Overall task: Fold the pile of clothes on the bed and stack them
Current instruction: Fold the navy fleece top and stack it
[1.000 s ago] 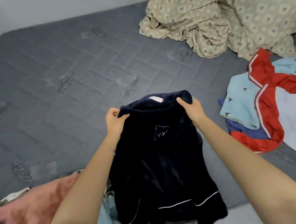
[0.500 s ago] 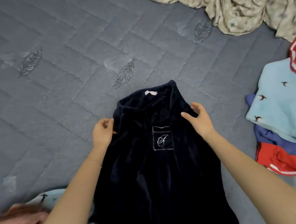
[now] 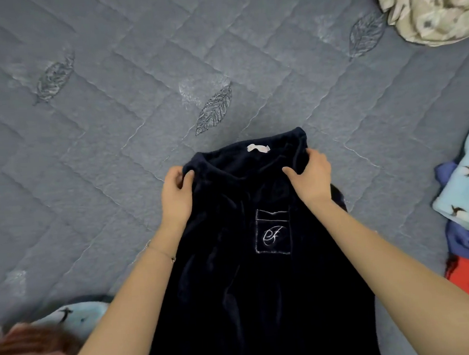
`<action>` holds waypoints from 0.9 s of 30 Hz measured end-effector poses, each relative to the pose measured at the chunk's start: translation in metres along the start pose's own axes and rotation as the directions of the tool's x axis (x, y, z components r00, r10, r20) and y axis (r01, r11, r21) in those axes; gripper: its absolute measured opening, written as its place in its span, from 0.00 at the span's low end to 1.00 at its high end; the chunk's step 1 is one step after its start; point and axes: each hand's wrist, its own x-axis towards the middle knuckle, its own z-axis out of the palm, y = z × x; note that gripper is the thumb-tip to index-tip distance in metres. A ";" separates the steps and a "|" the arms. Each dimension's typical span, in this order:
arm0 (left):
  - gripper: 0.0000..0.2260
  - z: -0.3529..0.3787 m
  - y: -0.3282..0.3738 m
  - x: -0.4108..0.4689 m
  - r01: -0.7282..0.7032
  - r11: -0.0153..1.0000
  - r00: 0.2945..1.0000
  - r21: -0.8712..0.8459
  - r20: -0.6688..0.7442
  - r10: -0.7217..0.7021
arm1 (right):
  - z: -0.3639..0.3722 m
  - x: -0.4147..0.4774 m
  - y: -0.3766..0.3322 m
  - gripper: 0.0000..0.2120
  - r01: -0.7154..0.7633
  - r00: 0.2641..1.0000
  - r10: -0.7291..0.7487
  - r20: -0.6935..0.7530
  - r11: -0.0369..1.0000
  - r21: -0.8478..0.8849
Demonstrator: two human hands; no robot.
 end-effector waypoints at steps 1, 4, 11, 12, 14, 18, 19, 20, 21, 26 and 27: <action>0.07 -0.002 0.002 0.003 -0.025 1.000 0.999 0.004 -0.023 0.025 | -0.001 0.002 0.001 0.21 0.034 0.999 -0.034 -0.040 0.999 0.003; 0.09 -0.010 0.010 0.018 -0.075 0.993 0.994 0.087 -0.075 0.082 | -0.016 0.014 0.002 0.12 0.014 0.986 0.014 -0.165 0.985 0.171; 0.06 -0.013 0.032 0.046 -0.152 0.982 0.958 0.107 -0.227 0.173 | -0.058 0.056 -0.014 0.12 0.082 0.976 -0.029 -0.216 0.966 0.245; 0.07 -0.009 0.034 0.047 -0.178 0.976 0.952 0.122 -0.230 0.203 | -0.061 0.061 -0.014 0.13 0.086 0.973 -0.029 -0.231 0.966 0.244; 0.08 -0.002 0.032 0.049 -0.203 0.962 0.951 0.181 -0.196 0.237 | -0.063 0.069 -0.009 0.13 0.064 0.971 -0.009 -0.241 0.973 0.220; 0.14 0.016 0.021 0.041 -0.206 0.863 0.960 0.461 -0.077 0.270 | -0.056 0.068 0.012 0.16 -0.022 0.996 0.034 -0.083 0.989 0.143; 0.16 0.021 0.021 0.035 -0.250 0.808 0.941 0.534 -0.060 0.332 | -0.055 0.065 0.016 0.18 -0.024 0.998 0.031 -0.056 0.992 0.126; 0.17 0.026 0.023 0.027 -0.313 0.746 0.914 0.588 -0.025 0.404 | -0.053 0.060 0.019 0.20 -0.021 0.998 0.026 -0.049 0.994 0.109; 0.18 0.034 0.026 0.019 -0.385 0.685 0.884 0.618 0.034 0.467 | -0.053 0.055 0.021 0.23 -0.020 0.998 0.025 -0.058 0.995 0.095; 0.22 0.089 0.034 -0.023 -0.685 0.470 0.726 0.557 0.469 0.503 | -0.060 0.023 0.030 0.31 -0.033 0.998 0.041 -0.049 0.987 0.155; 0.22 0.101 0.034 -0.031 -0.709 0.458 0.705 0.537 0.514 0.489 | -0.064 0.016 0.033 0.30 -0.025 0.999 0.033 -0.039 0.985 0.170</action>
